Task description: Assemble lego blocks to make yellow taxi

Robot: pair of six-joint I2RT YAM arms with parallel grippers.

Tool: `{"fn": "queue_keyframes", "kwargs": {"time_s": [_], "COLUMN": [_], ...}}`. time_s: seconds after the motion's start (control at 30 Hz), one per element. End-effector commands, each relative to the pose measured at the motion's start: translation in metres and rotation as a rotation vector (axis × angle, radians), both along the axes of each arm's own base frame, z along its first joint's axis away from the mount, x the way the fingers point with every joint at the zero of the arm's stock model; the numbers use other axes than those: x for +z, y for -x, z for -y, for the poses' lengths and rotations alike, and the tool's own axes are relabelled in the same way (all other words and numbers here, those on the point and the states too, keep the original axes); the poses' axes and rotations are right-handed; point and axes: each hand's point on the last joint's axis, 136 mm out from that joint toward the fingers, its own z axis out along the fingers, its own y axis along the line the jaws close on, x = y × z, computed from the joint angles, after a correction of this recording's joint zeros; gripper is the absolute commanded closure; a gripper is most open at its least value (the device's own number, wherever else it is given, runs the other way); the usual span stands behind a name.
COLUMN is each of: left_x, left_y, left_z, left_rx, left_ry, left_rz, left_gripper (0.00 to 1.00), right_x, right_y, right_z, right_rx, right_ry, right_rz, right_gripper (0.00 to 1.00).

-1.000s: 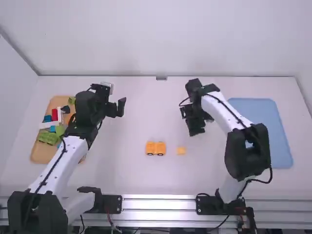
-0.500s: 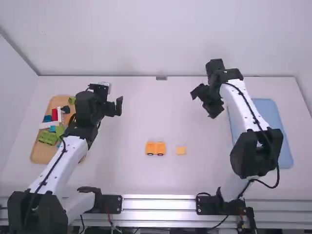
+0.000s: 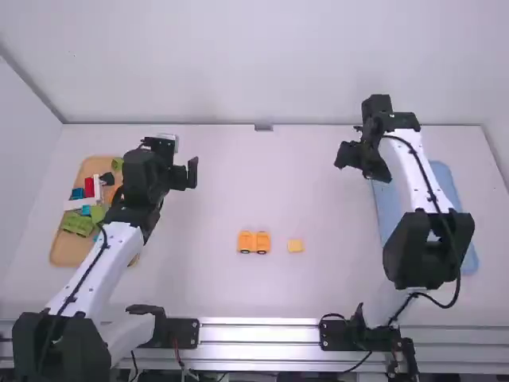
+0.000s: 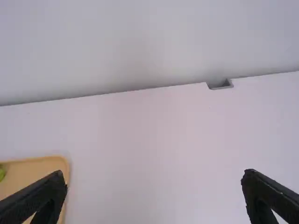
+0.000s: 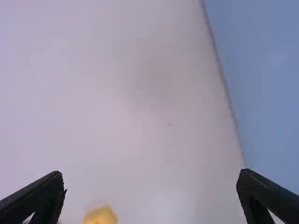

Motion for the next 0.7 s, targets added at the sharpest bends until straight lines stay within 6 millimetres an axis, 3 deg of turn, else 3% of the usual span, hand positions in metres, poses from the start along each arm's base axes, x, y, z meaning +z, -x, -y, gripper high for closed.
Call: {"fn": "queue_keyframes", "kwargs": {"time_s": [0.0, 0.07, 0.13, 0.2, 0.23, 0.33, 0.37, 0.43, 0.5, 0.67], "left_x": [0.011, 0.01, 0.006, 0.003, 0.001, 0.0, 0.0, -0.003, -0.005, -0.007], "left_y": [-0.003, -0.003, -0.001, 0.001, 0.002, 0.008, 0.008, 0.016, 0.022, 0.046], "left_z": [0.0, 0.0, 0.002, 0.005, 0.01, 0.029, 0.029, 0.049, 0.059, 0.09], "left_rx": [0.003, 0.003, -0.003, -0.018, -0.054, -0.196, -0.196, -0.354, -0.44, -0.7], "left_ry": [-0.001, 0.0, 0.0, 0.005, 0.01, -0.025, -0.025, -0.077, -0.093, -0.125], "left_rz": [0.024, 0.02, 0.003, -0.011, -0.02, -0.018, -0.018, -0.008, -0.004, 0.031], "left_gripper": [0.01, 0.01, 0.01, 0.01, 0.01, 0.01, 0.01, 0.01, 0.01, 0.01], "right_x": [0.008, 0.01, 0.012, 0.019, 0.027, 0.039, 0.039, 0.049, 0.051, 0.029], "right_y": [-0.004, -0.011, -0.016, -0.016, -0.011, 0.01, 0.01, 0.029, 0.036, 0.05], "right_z": [0.008, 0.001, -0.024, -0.058, -0.086, -0.124, -0.124, -0.147, -0.154, -0.162], "right_rx": [0.101, 0.242, 0.476, 0.716, 0.904, 1.23, 1.23, 1.44, 1.523, 1.667], "right_ry": [0.041, 0.03, -0.037, -0.141, -0.224, -0.332, -0.332, -0.427, -0.464, -0.512], "right_rz": [0.023, 0.047, 0.091, 0.162, 0.229, 0.329, 0.329, 0.431, 0.49, 0.612], "right_gripper": [0.01, 0.01, 0.01, 0.02, 0.01, 0.01, 0.01, 0.01, 0.01, 0.01]}}
